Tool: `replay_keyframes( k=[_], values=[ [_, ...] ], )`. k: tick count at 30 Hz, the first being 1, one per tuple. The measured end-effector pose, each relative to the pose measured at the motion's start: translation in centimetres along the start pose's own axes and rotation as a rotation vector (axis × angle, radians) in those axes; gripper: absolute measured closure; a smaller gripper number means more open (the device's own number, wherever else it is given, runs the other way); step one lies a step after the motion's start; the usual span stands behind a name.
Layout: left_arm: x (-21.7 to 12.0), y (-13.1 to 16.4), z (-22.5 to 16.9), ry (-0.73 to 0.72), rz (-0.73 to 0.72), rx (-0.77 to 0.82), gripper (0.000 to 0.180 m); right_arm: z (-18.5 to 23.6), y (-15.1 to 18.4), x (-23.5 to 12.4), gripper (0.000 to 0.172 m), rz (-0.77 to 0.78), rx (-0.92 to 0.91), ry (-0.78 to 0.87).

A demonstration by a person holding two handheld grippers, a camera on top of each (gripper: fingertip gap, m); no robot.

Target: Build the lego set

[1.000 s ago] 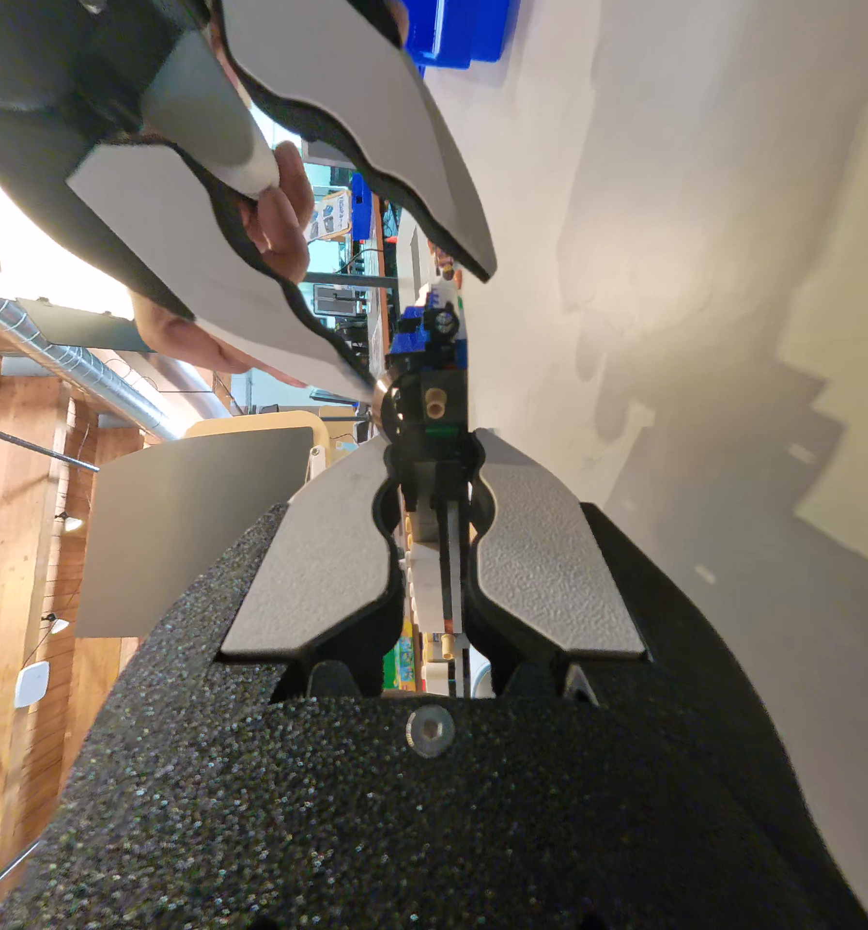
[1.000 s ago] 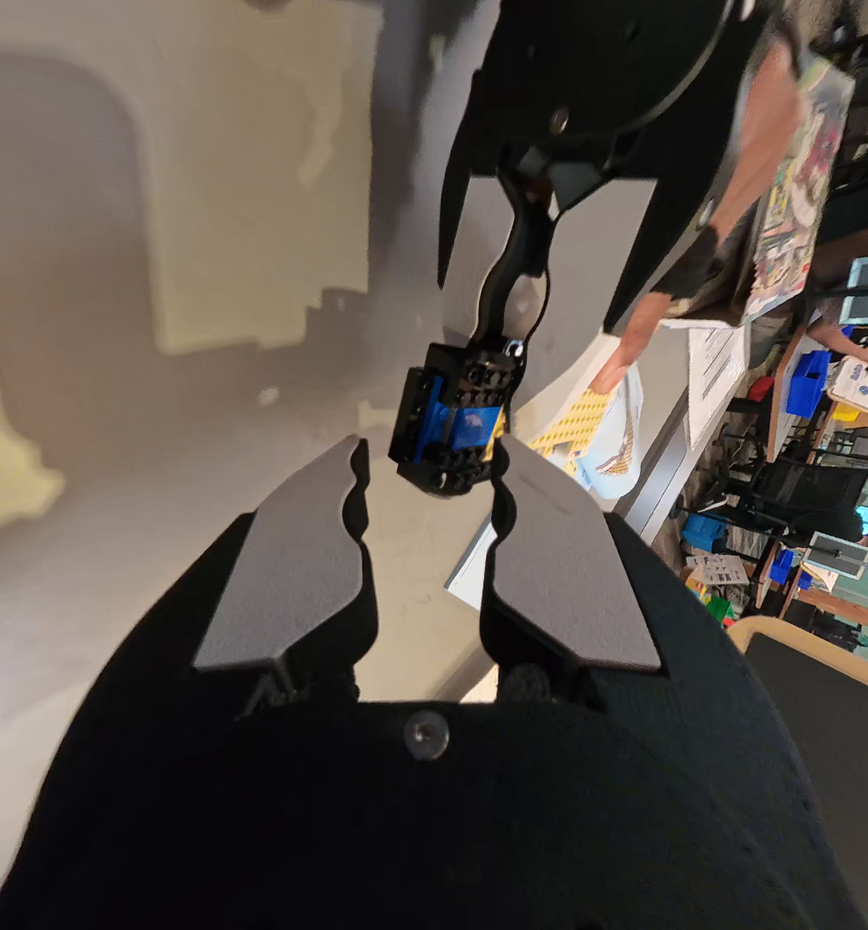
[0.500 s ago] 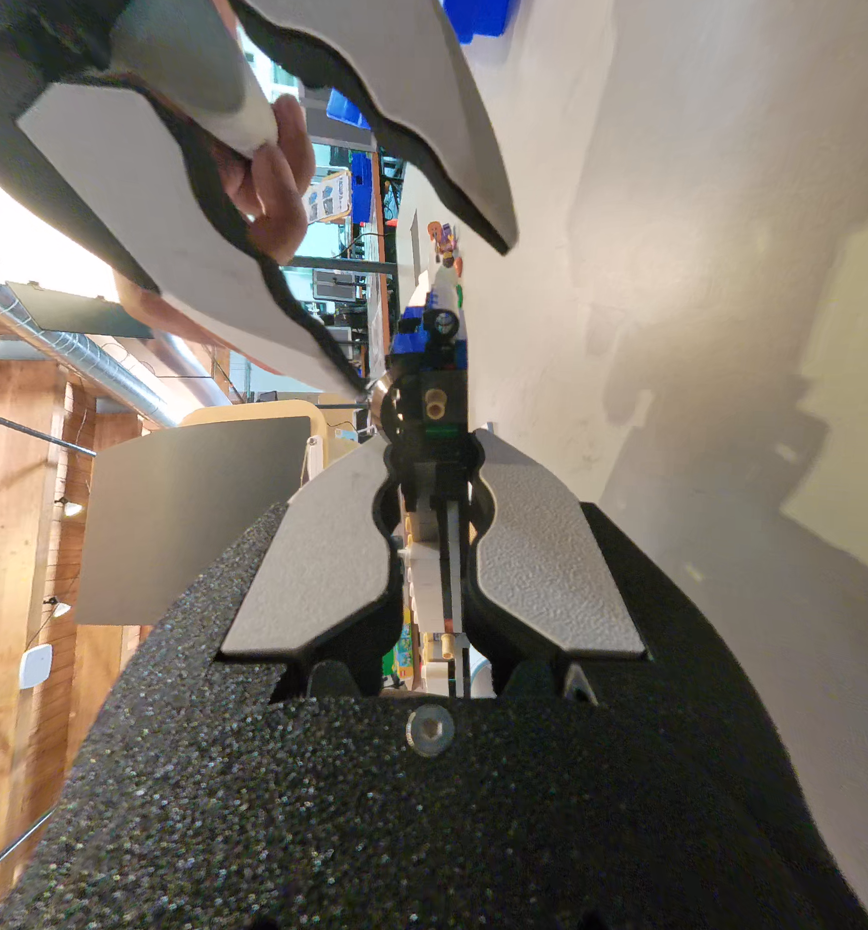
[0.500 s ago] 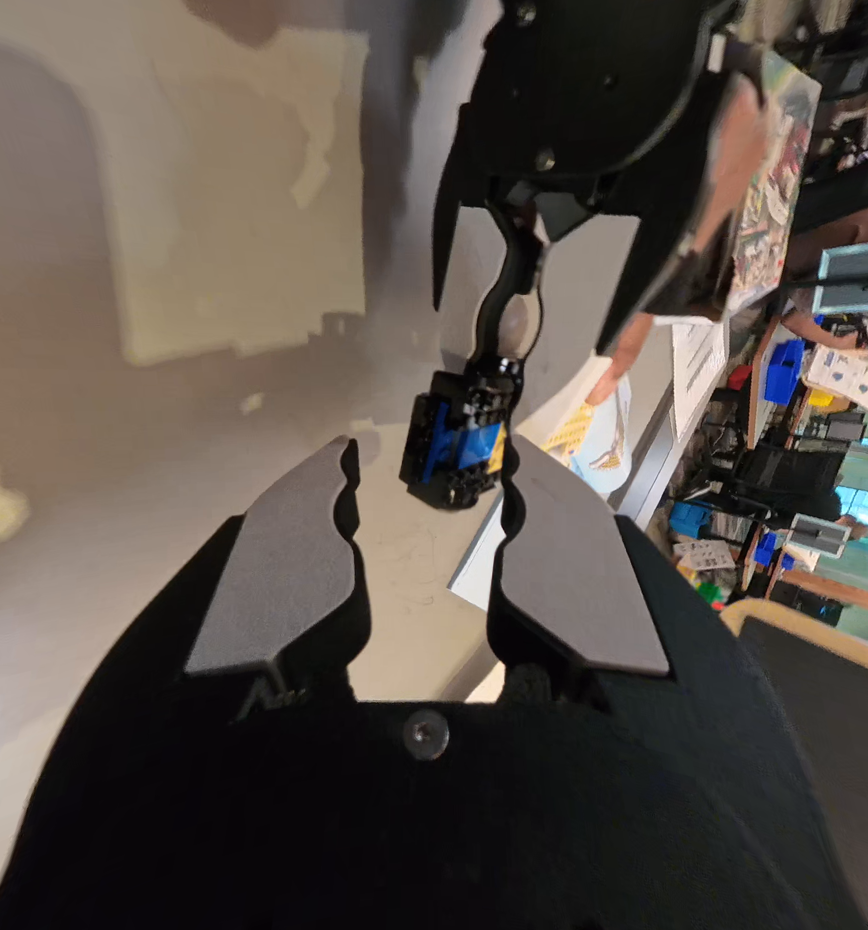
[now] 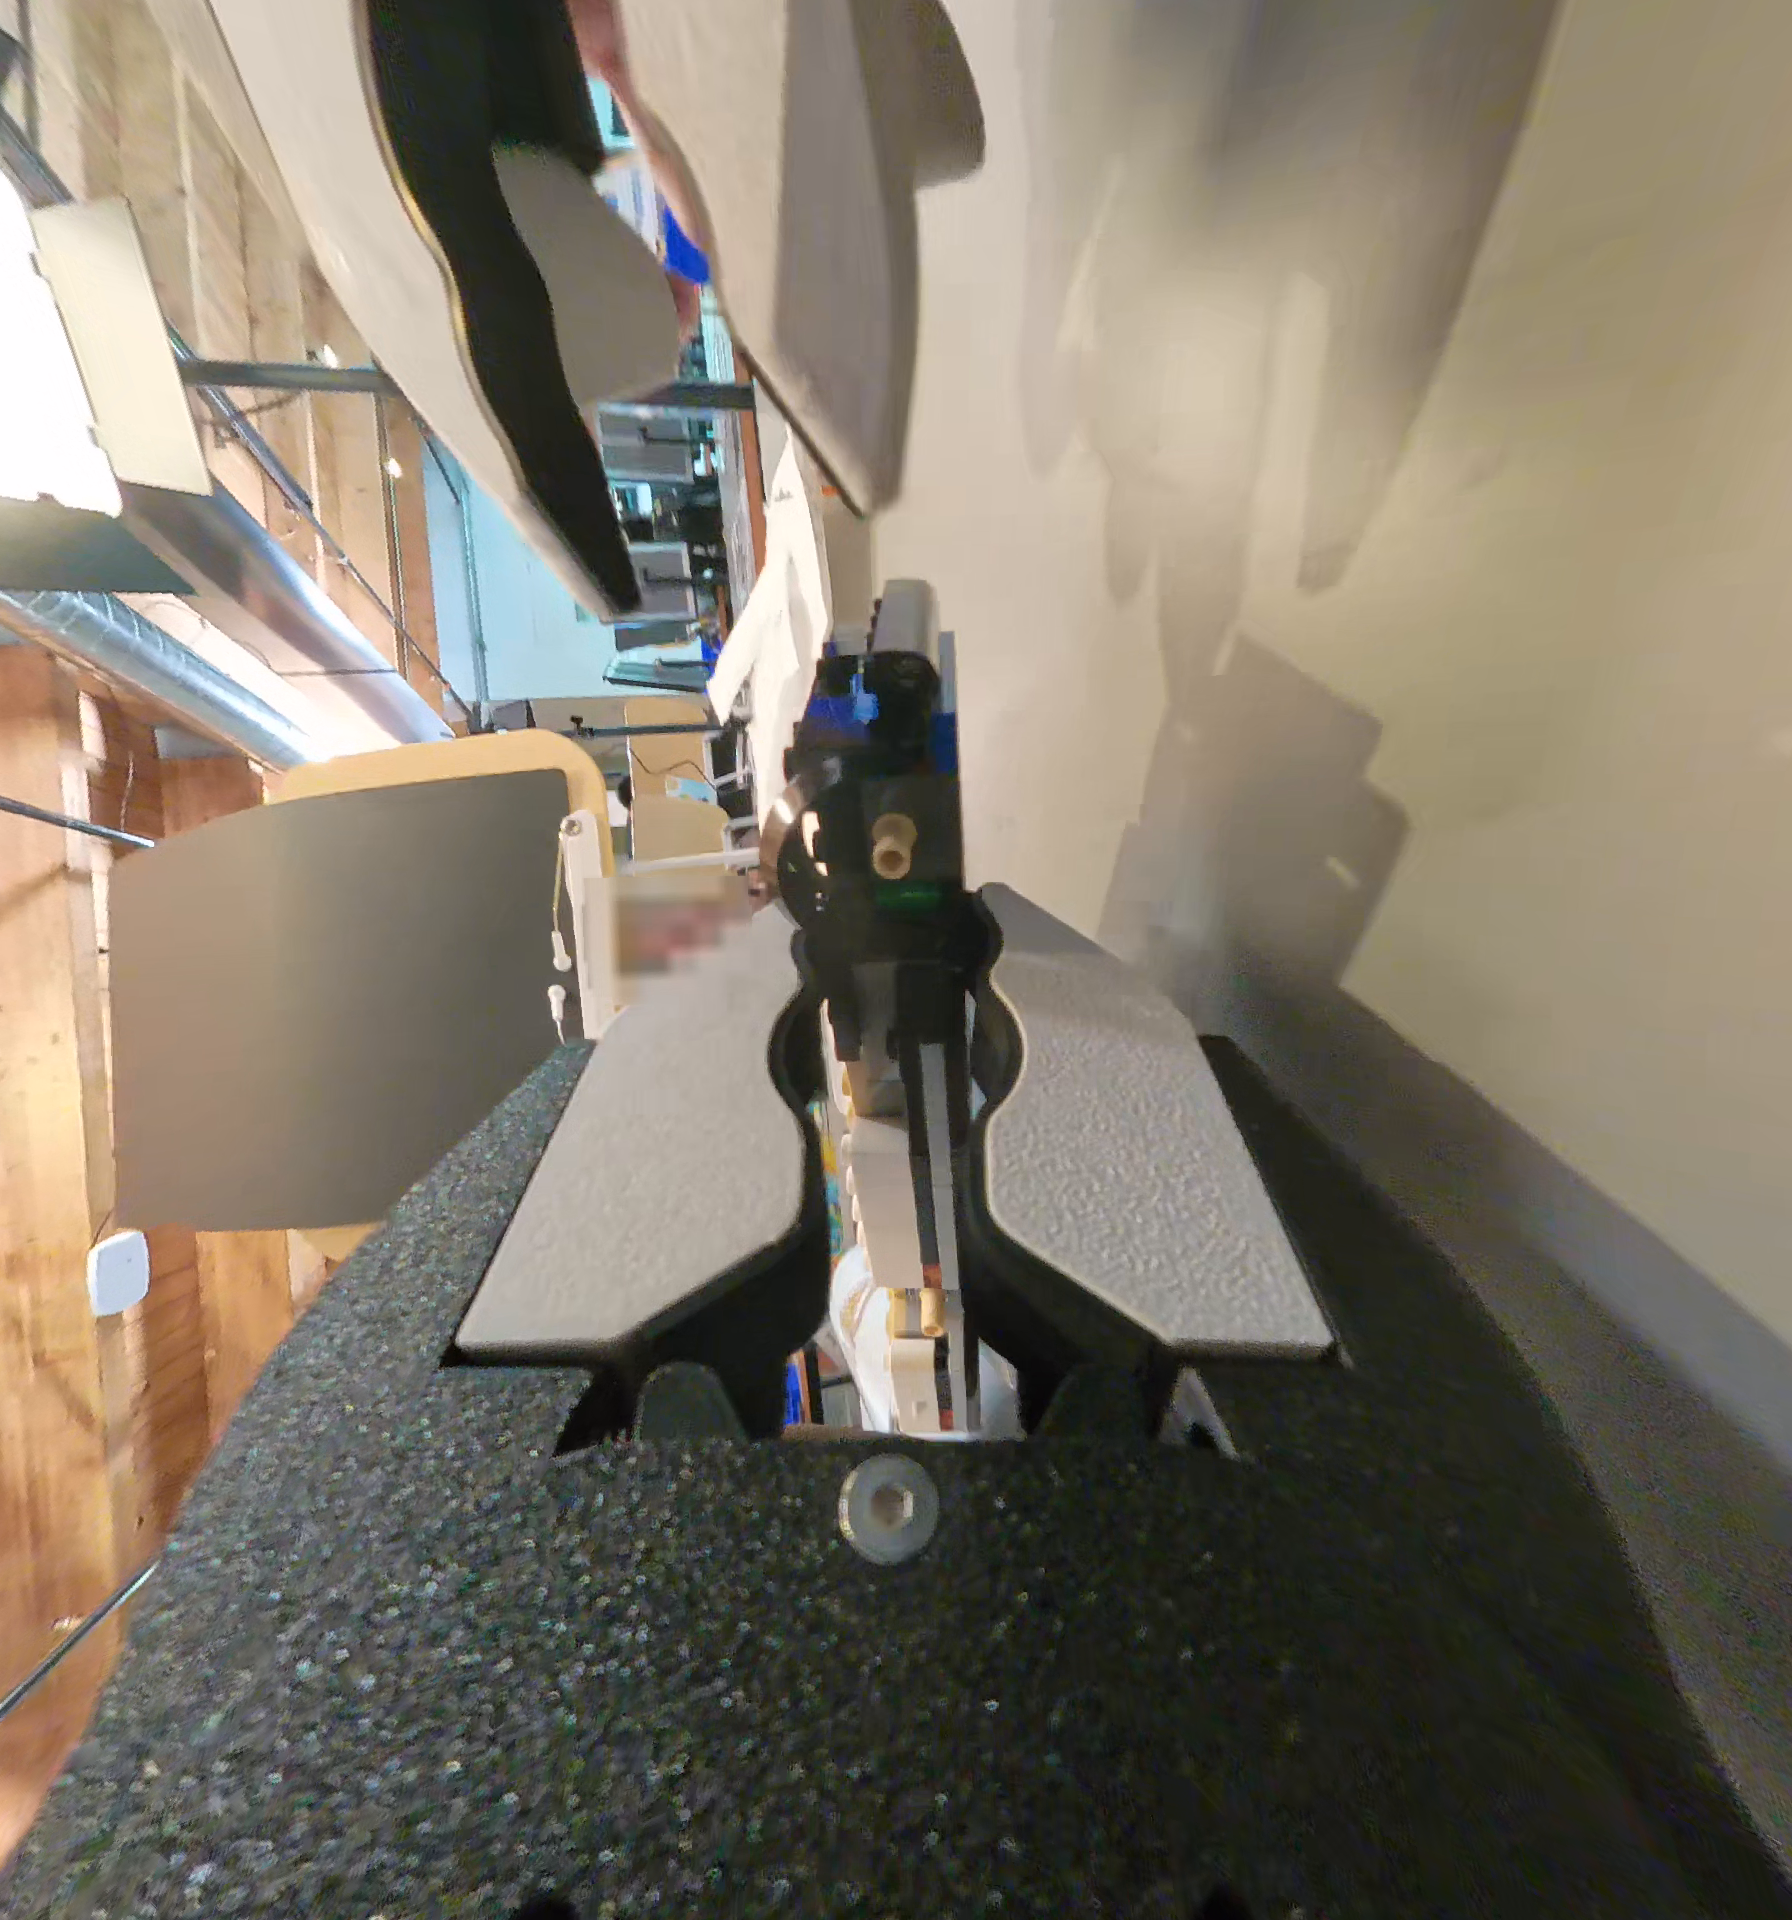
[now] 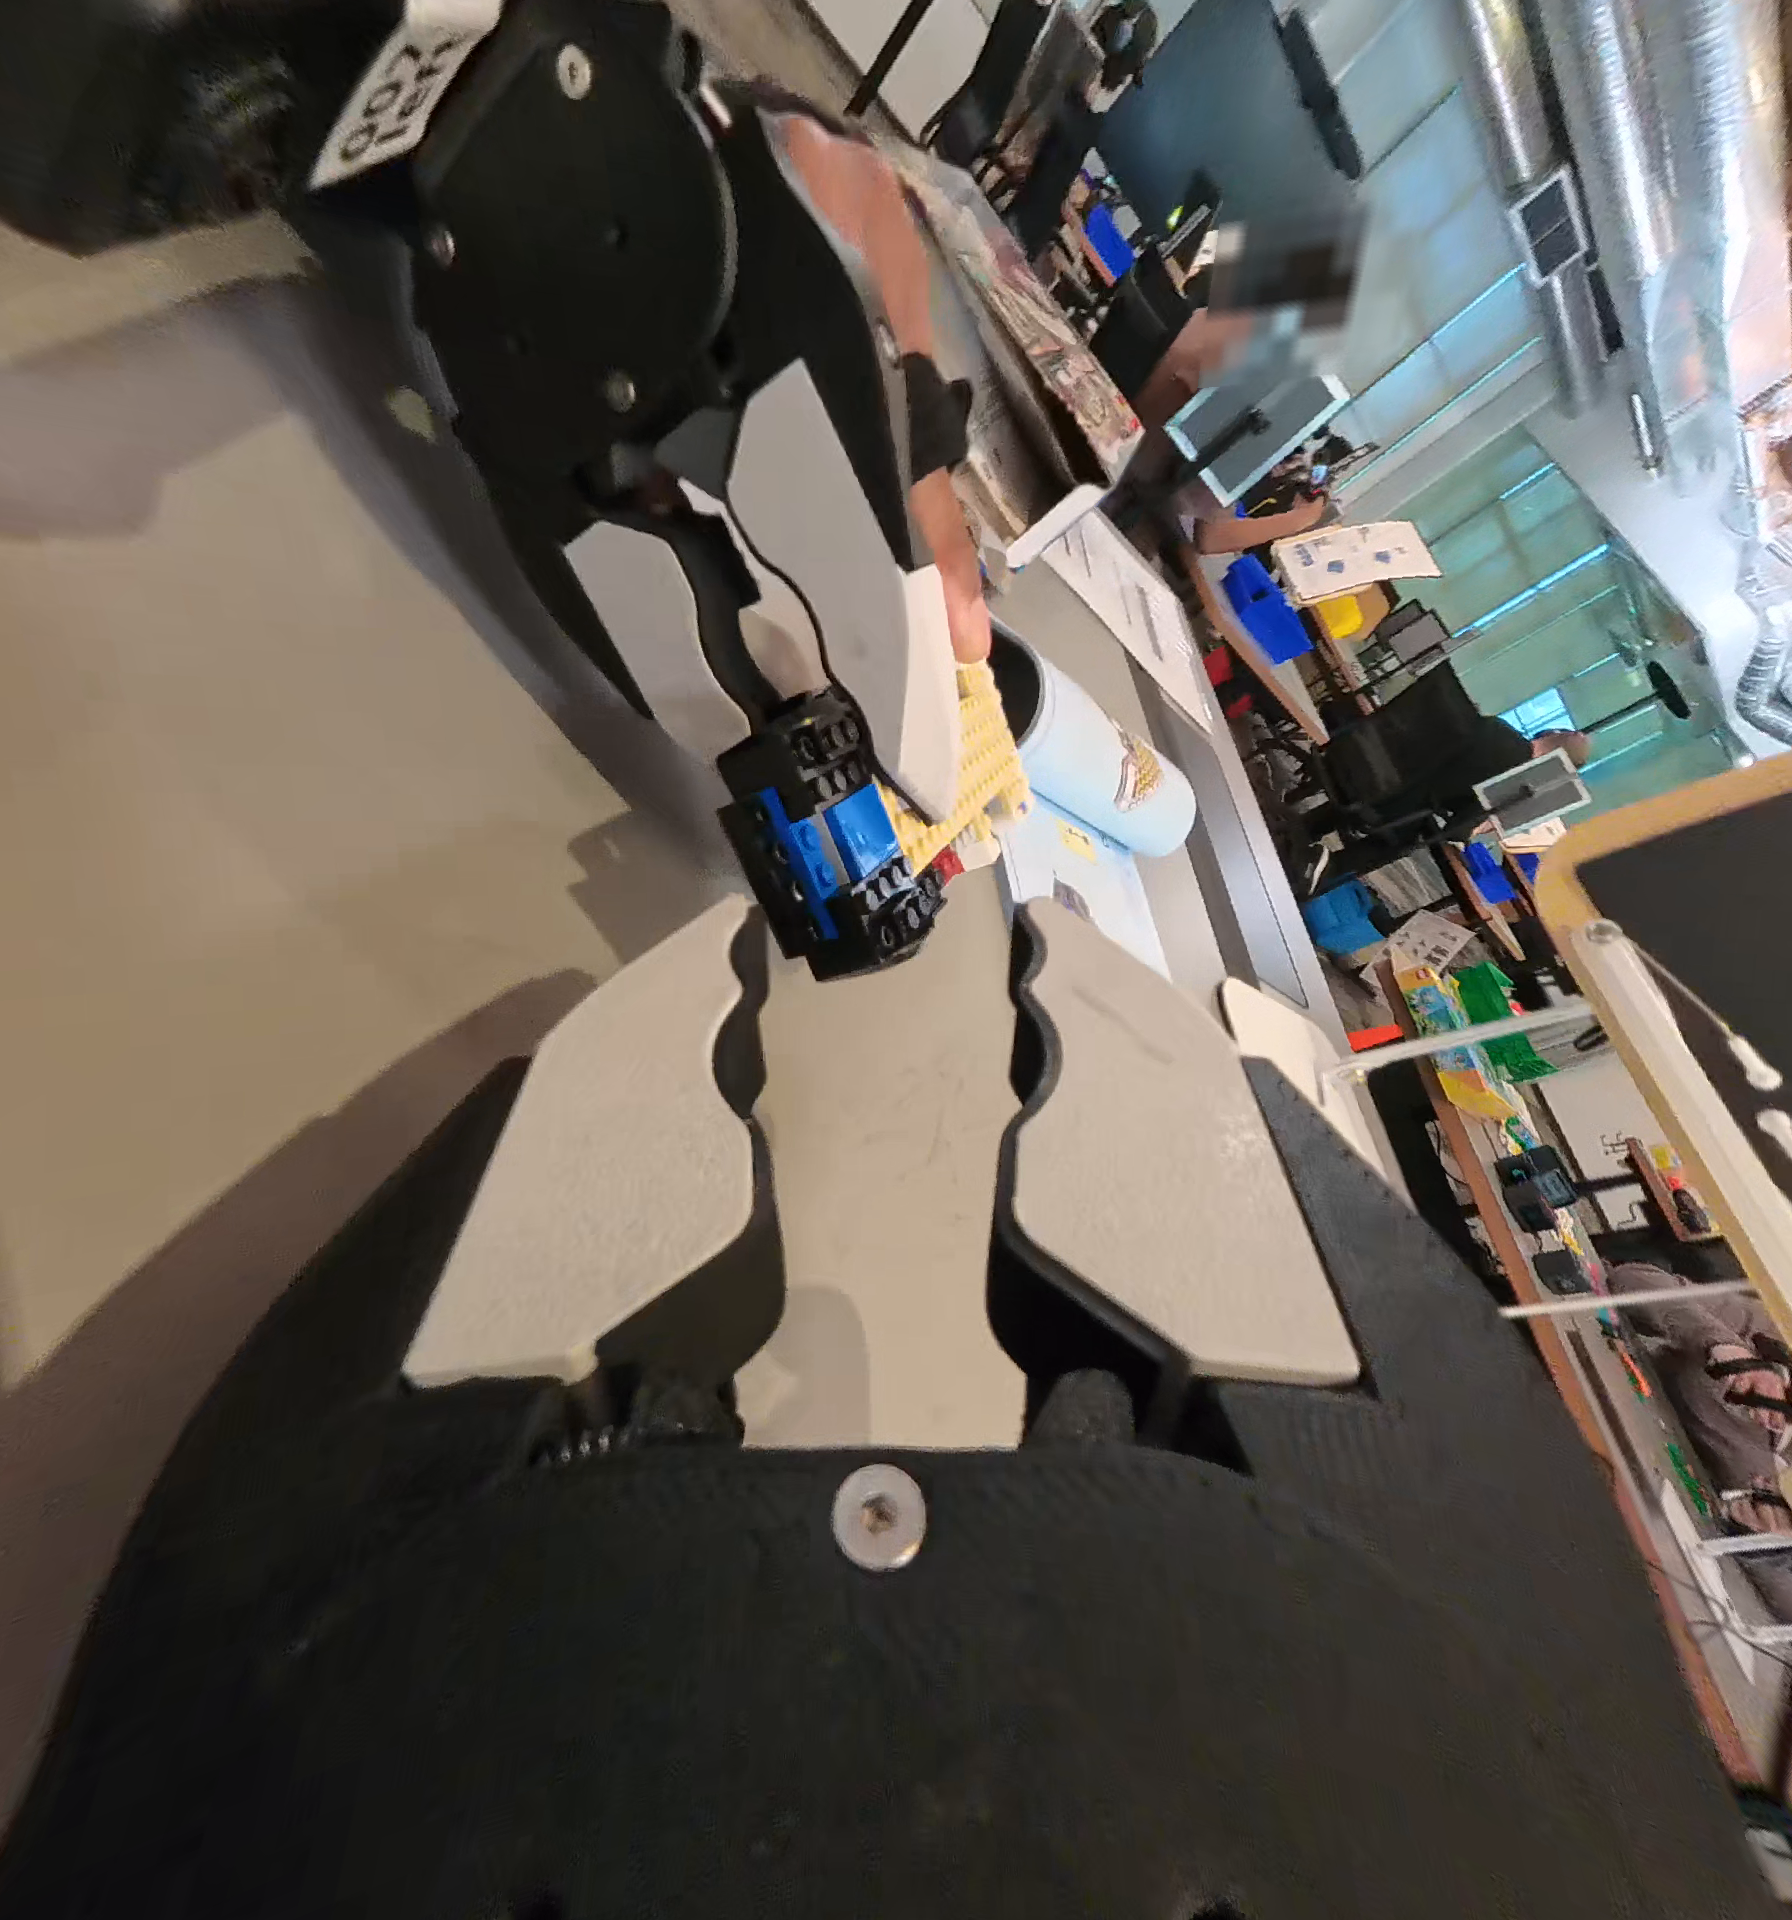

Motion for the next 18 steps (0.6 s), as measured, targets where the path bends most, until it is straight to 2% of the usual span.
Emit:
replay_keyframes(
  k=[4, 18],
  values=[
    [0.4, 0.8, -0.4, 0.003, 0.052, -0.03, 0.155, -0.1, 0.7, -0.6, 0.142, -0.037, 0.084, 0.062],
    [-0.7, 1.6, 0.2, -0.029, 0.044, -0.134, 0.156, 0.2, 2.5, 1.2, 0.142, 0.032, 0.044, 0.059]
  ],
)
Point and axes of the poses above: each gripper's, where its closed fingertips meet, x out along the fingers, y out of its underside, z = x × y across the jaws, the point moved 3 cm from there along -x, back along the fingers, and after that the axes turned 14 degrees about -z, right-handed, at the moved point
